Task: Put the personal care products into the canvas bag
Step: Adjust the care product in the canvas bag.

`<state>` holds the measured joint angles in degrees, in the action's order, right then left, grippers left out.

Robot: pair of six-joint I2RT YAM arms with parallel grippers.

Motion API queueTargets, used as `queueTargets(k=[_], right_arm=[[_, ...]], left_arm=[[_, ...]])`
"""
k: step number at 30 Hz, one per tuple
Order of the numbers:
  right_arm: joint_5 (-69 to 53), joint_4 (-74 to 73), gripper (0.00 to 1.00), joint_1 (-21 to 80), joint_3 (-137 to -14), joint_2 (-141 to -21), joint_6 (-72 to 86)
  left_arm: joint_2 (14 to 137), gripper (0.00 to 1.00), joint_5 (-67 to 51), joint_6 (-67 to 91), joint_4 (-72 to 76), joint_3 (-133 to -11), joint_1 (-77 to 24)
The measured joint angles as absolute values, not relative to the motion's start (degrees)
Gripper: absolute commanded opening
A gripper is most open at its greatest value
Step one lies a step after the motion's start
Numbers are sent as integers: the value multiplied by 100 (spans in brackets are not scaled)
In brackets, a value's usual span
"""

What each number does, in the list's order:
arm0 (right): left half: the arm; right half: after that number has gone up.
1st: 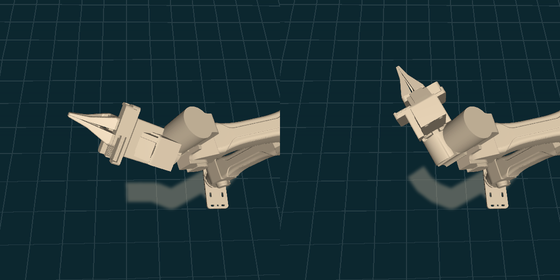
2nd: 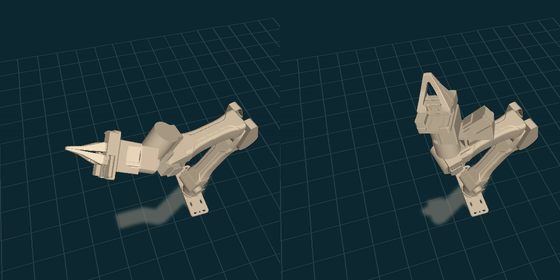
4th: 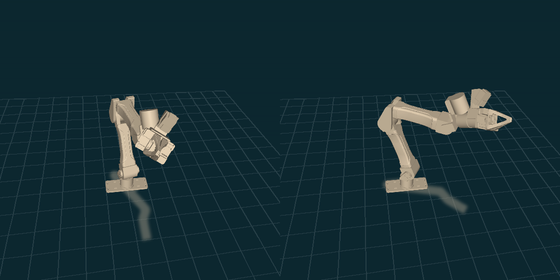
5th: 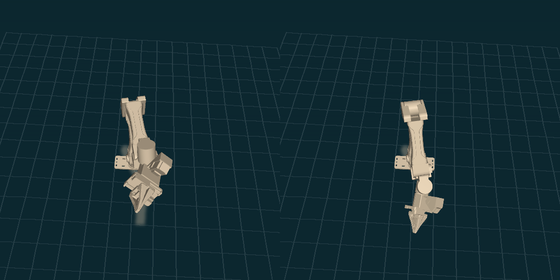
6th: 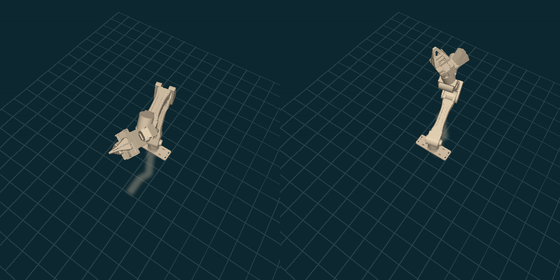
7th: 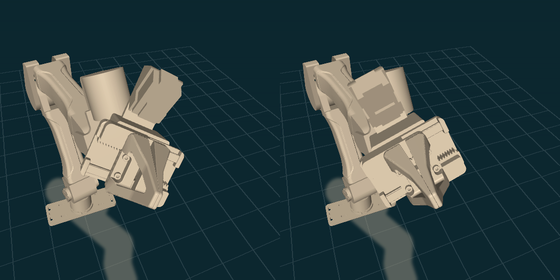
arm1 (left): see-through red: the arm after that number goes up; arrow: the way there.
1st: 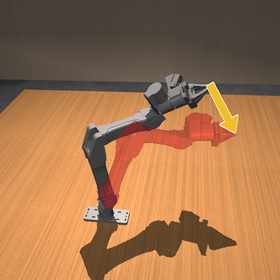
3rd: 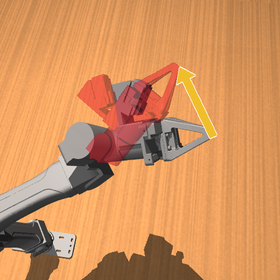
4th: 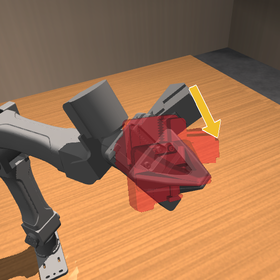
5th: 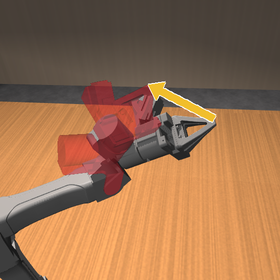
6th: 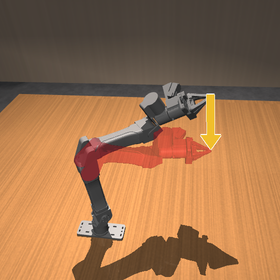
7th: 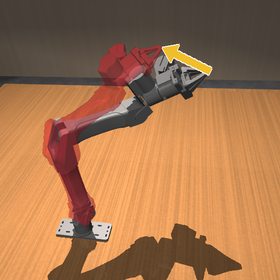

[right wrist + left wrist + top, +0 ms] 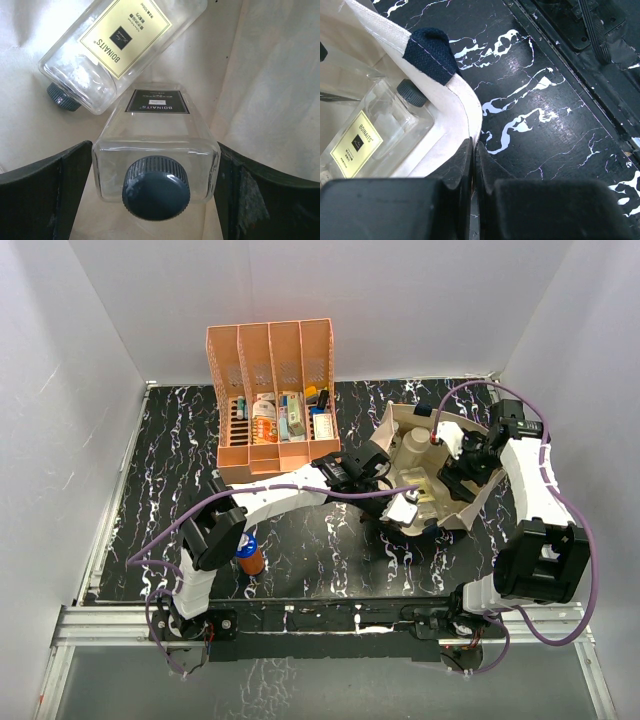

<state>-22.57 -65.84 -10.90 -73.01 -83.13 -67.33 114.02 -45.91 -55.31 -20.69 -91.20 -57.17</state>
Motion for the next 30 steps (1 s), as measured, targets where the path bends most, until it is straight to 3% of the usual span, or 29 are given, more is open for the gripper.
queueTargets(k=[25,30], right_arm=[[-2611,-6893,97,-1087,-7714,-8372,-6423],[-2547,-6886,91,-1079,-7712,-8372,-6442]], left_arm=[[11402,0,-4589,-5529,-2062,-9129,-5717],[11402,0,-4589,-5483,-2040,-9142,-5717]])
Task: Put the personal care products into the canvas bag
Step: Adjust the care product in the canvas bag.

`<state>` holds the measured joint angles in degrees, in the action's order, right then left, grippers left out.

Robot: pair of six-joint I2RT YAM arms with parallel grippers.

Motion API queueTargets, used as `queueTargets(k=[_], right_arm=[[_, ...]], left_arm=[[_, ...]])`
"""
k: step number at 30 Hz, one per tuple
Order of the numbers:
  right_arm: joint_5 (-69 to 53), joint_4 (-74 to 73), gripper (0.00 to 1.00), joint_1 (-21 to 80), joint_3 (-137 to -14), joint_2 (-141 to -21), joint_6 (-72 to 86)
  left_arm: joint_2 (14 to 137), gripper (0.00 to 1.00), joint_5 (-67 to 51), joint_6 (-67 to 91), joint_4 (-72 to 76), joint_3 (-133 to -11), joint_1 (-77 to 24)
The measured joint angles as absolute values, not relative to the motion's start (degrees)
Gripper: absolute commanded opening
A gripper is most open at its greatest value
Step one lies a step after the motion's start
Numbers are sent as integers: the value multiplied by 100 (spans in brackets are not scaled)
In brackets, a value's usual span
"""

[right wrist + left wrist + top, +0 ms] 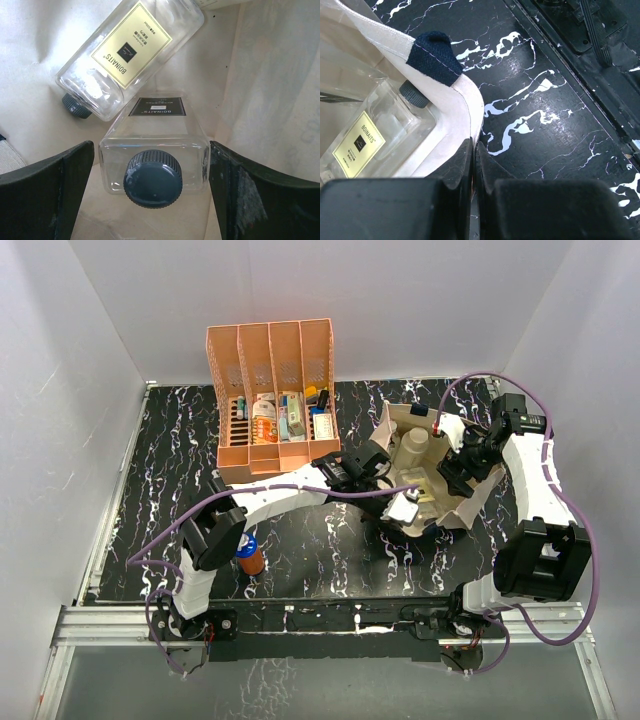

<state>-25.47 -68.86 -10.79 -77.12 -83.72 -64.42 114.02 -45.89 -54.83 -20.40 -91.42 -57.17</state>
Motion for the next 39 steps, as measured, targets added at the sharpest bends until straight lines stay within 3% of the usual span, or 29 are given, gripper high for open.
queueTargets(k=[15,39], right_arm=[[-2434,-6871,98,-1061,-7703,-8344,-6418],[-2657,-6514,99,-1024,-7725,-8007,-5863]], left_arm=[[11402,0,-4587,-4644,-1527,-9268,-5717],[11404,0,-4587,-4491,-1398,-9271,-5717]])
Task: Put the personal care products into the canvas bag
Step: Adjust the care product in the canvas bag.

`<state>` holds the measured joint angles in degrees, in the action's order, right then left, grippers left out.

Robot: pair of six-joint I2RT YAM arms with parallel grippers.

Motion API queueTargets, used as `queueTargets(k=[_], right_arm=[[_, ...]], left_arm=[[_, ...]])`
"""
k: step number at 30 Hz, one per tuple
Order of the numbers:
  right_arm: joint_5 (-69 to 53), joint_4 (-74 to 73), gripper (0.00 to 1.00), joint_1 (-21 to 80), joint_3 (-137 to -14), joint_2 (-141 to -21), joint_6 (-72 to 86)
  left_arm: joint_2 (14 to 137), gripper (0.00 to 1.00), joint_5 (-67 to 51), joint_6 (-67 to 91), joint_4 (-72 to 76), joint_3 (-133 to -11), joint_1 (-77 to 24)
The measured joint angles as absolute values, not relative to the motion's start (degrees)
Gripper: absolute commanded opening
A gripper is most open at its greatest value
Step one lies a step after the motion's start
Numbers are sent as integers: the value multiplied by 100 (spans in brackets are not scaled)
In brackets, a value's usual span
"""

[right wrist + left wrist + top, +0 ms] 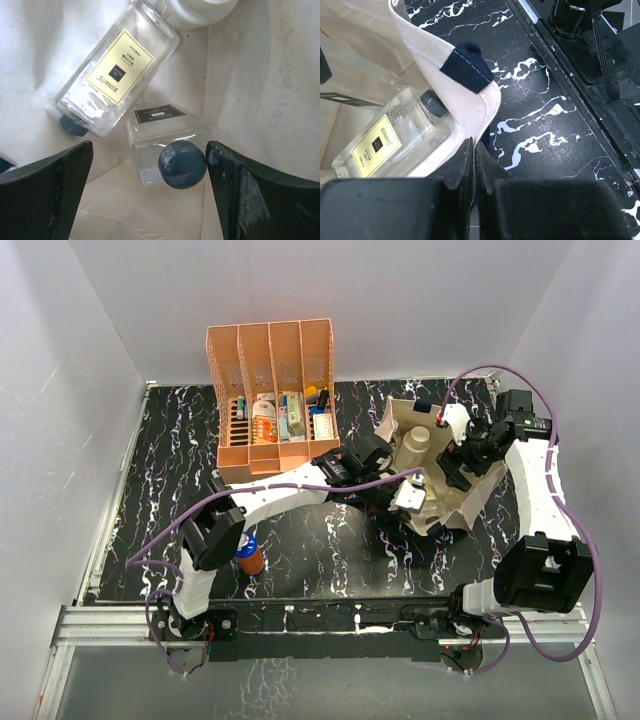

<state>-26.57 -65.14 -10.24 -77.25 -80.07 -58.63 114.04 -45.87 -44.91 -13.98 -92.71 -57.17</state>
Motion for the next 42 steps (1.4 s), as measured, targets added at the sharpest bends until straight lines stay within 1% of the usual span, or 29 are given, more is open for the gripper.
queueTargets(k=[5,14,24,28,37,42], right_arm=[[-2648,-6370,99,-888,-7725,-8007,-5642],[-2536,-6134,98,-314,-7725,-8007,-5225],[-2467,-6036,98,-167,-7577,-7968,-4595],[-2375,-5959,97,-32,-7218,-7793,-3999],[-1968,-5586,97,652,-6820,-7706,-2648],[-1601,-5380,96,722,-6657,-7706,-2137]], left_arm=[[11404,0,-4587,-4491,-1372,-9271,-5717],[11404,0,-4587,-4491,-1372,-9271,-5717],[11404,0,-4578,-4451,-1356,-9271,-5717],[11402,0,-4550,-4377,-1306,-9271,-5717],[11402,0,-4534,-4276,-1225,-9262,-5717],[11402,0,-4532,-4257,-1192,-9233,-5717]])
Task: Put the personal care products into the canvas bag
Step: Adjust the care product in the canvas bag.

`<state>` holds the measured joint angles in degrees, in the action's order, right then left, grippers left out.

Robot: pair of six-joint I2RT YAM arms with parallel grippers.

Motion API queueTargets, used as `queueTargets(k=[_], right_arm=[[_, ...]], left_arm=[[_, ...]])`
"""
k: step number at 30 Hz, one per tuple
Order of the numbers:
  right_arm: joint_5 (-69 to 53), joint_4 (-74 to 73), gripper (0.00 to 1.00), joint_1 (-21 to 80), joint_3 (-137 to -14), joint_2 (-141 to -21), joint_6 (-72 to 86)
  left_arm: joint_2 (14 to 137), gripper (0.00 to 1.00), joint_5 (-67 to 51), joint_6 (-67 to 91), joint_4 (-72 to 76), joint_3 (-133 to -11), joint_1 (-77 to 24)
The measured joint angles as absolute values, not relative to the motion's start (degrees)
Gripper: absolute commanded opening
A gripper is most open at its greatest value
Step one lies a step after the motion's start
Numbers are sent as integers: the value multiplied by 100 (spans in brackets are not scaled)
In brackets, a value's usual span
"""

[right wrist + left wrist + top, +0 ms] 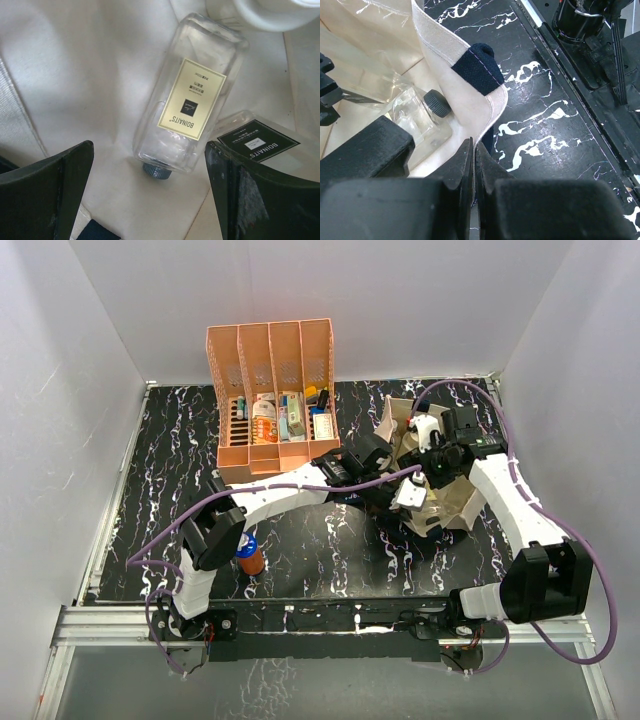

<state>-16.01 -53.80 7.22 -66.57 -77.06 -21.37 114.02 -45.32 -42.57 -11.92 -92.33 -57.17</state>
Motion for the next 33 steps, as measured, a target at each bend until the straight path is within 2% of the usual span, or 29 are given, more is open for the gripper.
queueTargets(k=[14,33], right_arm=[[-882,-5026,96,720,-6346,-7708,-1457],[-587,-4770,95,714,-5878,-7741,-1188]], left_arm=[[11402,0,-4525,-4193,-1114,-9177,-5717],[11402,0,-4519,-4189,-1085,-9172,-5717]])
